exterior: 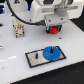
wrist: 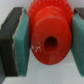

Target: Insert the blue gear onto the right peg, followed by the red gear

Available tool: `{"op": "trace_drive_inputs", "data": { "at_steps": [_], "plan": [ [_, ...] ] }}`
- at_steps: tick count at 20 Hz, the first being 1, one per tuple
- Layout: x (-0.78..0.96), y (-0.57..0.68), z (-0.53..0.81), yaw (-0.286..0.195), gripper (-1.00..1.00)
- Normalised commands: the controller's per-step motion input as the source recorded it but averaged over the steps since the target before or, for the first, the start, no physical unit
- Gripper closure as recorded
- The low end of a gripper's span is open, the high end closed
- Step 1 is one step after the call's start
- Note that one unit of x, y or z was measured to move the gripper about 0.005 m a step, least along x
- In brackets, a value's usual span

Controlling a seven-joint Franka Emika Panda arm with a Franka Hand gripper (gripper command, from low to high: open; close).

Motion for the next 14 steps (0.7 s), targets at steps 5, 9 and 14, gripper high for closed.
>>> {"op": "trace_drive_inputs", "data": {
  "at_steps": [5, 9, 14],
  "plan": [
    [0.36, -0.02, 0.64, 0.000, 1.00],
    [0.56, -0.15, 0.59, 0.000, 1.00],
    [0.64, -0.20, 0.45, 0.000, 1.00]
  ]
}}
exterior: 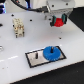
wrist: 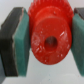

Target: Insert the blue gear onto the right peg, followed by the red gear

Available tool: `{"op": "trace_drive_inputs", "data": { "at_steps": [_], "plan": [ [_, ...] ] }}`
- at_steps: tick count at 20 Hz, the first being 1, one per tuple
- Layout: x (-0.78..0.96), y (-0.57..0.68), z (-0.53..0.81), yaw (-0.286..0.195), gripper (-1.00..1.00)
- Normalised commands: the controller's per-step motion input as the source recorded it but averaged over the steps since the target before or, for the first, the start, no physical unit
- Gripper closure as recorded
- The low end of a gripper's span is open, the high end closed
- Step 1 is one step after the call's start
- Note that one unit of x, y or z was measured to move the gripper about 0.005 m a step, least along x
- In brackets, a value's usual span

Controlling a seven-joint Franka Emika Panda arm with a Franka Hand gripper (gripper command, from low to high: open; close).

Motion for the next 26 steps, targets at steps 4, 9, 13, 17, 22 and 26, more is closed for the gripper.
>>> {"op": "trace_drive_inputs", "data": {
  "at_steps": [4, 9, 13, 17, 22, 26],
  "plan": [
    [0.67, -0.25, 0.31, 0.000, 1.00],
    [0.72, -0.23, 0.27, 0.000, 1.00],
    [0.77, -0.18, 0.24, 0.000, 1.00],
    [0.78, -0.14, 0.22, 0.000, 1.00],
    [0.78, -0.14, 0.19, 0.000, 1.00],
    [0.74, -0.16, 0.15, 0.000, 1.00]
  ]
}}
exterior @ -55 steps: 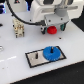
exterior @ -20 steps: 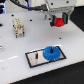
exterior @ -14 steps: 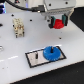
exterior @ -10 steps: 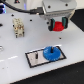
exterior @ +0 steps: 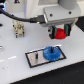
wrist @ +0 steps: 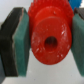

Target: Insert the blue gear onto the right peg, followed by the red gear

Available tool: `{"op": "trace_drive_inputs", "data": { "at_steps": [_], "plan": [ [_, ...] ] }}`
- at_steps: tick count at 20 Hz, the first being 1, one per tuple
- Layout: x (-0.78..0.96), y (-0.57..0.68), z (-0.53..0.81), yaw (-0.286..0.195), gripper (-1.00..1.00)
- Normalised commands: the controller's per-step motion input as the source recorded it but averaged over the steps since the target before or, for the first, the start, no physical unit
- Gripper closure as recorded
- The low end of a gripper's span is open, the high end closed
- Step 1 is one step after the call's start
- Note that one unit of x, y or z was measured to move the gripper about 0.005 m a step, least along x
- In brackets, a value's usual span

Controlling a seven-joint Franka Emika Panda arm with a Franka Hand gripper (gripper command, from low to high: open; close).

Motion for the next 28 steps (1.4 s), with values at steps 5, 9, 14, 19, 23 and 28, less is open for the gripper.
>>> {"op": "trace_drive_inputs", "data": {
  "at_steps": [5, 9, 14, 19, 23, 28],
  "plan": [
    [0.58, -0.18, 0.04, 0.000, 1.00],
    [0.30, -0.18, -0.03, 0.000, 1.00],
    [0.14, -0.17, -0.13, 0.000, 1.00],
    [0.06, -0.23, -0.18, 0.000, 1.00],
    [0.08, -0.11, -0.01, 0.000, 1.00],
    [0.01, -0.05, 0.25, 0.000, 1.00]
  ]
}}
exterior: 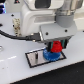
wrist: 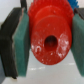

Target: Insert the blue gear onto the right peg, followed by the red gear

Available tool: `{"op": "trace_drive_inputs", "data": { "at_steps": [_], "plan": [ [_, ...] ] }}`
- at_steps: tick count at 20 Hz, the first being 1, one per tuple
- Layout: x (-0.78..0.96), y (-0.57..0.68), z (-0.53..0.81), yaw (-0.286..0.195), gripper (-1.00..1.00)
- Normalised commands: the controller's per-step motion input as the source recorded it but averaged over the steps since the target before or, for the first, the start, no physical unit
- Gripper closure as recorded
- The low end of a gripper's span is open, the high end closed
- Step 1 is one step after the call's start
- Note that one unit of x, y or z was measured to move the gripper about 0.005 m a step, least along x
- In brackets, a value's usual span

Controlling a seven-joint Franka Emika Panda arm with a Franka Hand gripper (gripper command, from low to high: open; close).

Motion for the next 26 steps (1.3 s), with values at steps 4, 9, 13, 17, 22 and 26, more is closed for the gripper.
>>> {"op": "trace_drive_inputs", "data": {
  "at_steps": [4, 9, 13, 17, 22, 26],
  "plan": [
    [0.06, -0.07, 0.15, 0.000, 1.00],
    [0.06, -0.04, 0.07, 0.000, 1.00],
    [0.21, -0.19, -0.09, 0.000, 1.00],
    [0.25, -0.19, -0.09, 0.000, 1.00],
    [0.20, -0.09, 0.08, 0.000, 1.00],
    [0.16, -0.05, 0.16, 0.000, 1.00]
  ]
}}
